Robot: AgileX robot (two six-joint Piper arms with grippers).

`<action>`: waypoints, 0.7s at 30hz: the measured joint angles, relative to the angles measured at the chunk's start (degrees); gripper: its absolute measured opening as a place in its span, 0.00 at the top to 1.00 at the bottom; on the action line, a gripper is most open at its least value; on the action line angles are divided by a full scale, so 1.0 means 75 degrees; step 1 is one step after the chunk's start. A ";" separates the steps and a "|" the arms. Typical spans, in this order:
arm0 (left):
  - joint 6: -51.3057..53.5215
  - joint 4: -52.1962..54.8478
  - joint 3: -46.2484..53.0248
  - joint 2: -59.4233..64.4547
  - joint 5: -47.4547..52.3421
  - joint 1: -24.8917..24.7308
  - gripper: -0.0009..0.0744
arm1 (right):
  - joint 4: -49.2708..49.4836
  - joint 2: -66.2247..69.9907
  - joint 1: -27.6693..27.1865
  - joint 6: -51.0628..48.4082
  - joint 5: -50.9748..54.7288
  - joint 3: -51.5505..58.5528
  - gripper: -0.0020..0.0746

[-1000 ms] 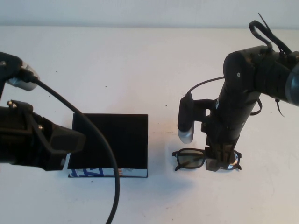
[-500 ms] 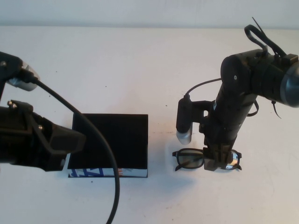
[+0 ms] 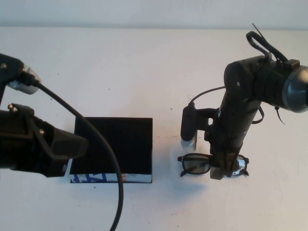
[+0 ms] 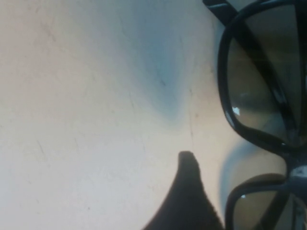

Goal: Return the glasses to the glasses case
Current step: Pick up the glasses from the table

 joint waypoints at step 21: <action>0.0029 0.0000 0.0000 0.0000 0.0000 0.0000 0.99 | -0.0045 -0.0166 0.0000 0.0000 0.0255 -0.0019 0.86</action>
